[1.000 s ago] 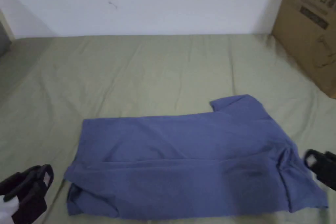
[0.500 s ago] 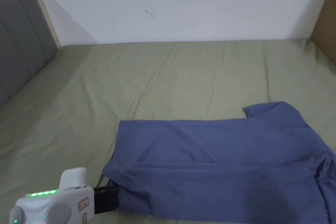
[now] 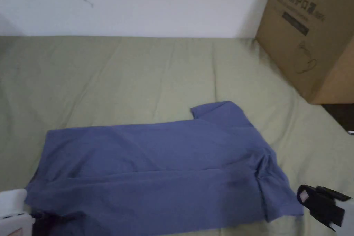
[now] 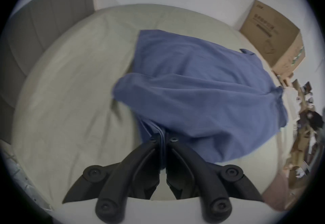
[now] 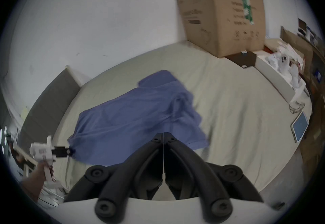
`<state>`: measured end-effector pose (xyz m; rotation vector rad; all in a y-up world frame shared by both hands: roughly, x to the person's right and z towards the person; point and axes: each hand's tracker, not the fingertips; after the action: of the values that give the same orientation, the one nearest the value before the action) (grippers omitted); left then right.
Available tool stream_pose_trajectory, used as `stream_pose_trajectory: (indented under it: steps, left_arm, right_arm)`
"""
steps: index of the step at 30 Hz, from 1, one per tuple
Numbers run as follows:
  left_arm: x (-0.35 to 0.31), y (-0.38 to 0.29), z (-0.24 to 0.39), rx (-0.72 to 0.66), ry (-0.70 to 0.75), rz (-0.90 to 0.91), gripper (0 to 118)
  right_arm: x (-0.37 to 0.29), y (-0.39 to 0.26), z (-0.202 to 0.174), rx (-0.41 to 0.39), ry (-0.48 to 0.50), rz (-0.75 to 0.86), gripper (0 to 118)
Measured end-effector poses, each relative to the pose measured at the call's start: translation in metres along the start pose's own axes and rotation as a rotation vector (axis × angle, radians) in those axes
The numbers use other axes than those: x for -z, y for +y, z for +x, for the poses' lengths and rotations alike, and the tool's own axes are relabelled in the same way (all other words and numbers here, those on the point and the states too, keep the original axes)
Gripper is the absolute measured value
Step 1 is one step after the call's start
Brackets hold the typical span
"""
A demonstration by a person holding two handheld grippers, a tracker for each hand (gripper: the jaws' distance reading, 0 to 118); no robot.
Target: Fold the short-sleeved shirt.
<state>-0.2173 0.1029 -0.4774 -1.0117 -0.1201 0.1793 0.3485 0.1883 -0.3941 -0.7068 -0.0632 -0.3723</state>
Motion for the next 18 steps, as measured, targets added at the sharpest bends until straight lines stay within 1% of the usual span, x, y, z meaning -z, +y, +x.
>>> stream_pose_trajectory:
  steps: [1, 2, 3, 4, 5, 6, 7, 8, 9, 10, 12, 13, 14, 16, 17, 18]
  left_arm:
    - [0.003, 0.0, 0.002, 0.0, -0.011, -0.01, 5]
    - [0.003, 0.0, 0.004, 0.02, 0.045, -0.002, 5]
    - [-0.002, 0.001, 0.004, 0.049, 0.094, 0.004, 5]
    - [-0.005, 0.002, 0.004, 0.06, 0.118, 0.023, 5]
    - [-0.008, 0.002, 0.002, 0.055, 0.121, 0.035, 5]
    - [-0.012, 0.001, 0.001, 0.054, 0.132, 0.042, 5]
    - [-0.014, 0.005, -0.003, 0.055, 0.15, 0.044, 5]
    - [-0.014, 0.005, -0.004, 0.064, 0.172, 0.038, 5]
    - [-0.014, 0.004, -0.004, 0.08, 0.18, 0.023, 5]
    - [-0.013, 0.003, -0.004, 0.091, 0.179, 0.011, 5]
    - [-0.011, 0.004, -0.002, 0.107, 0.188, -0.001, 5]
    - [-0.011, 0.004, 0.0, 0.115, 0.194, -0.002, 5]
    - [-0.01, 0.004, 0.002, 0.121, 0.199, -0.005, 5]
    - [-0.008, 0.007, 0.003, 0.126, 0.207, -0.013, 5]
    - [-0.008, 0.006, 0.002, 0.126, 0.207, -0.017, 5]
    - [-0.007, 0.006, 0.002, 0.124, 0.203, -0.025, 5]
  right_arm:
    - [0.01, 0.01, 0.015, 0.041, 0.019, -0.044, 0]
    - [0.02, 0.017, 0.026, 0.065, 0.012, -0.071, 0]
    - [0.032, 0.025, 0.034, 0.058, 0.007, -0.119, 0]
    - [0.044, 0.032, 0.043, 0.042, 0.015, -0.154, 6]
    - [0.053, 0.035, 0.048, 0.025, -0.002, -0.176, 39]
    - [0.065, 0.038, 0.051, -0.004, -0.05, -0.204, 77]
    - [0.08, 0.04, 0.054, -0.029, -0.074, -0.261, 109]
    - [0.091, 0.04, 0.054, -0.054, -0.087, -0.321, 118]
    - [0.099, 0.04, 0.055, -0.083, -0.103, -0.319, 118]
    - [0.11, 0.04, 0.054, -0.108, -0.083, -0.343, 118]
    - [0.129, 0.035, 0.049, -0.139, -0.104, -0.427, 118]
    - [0.139, 0.033, 0.047, -0.162, -0.11, -0.472, 114]
    - [0.146, 0.03, 0.047, -0.188, -0.123, -0.488, 98]
    - [0.151, 0.026, 0.044, -0.239, -0.123, -0.47, 49]
    - [0.153, 0.024, 0.043, -0.258, -0.118, -0.472, 38]
    - [0.153, 0.021, 0.042, -0.282, -0.133, -0.471, 38]
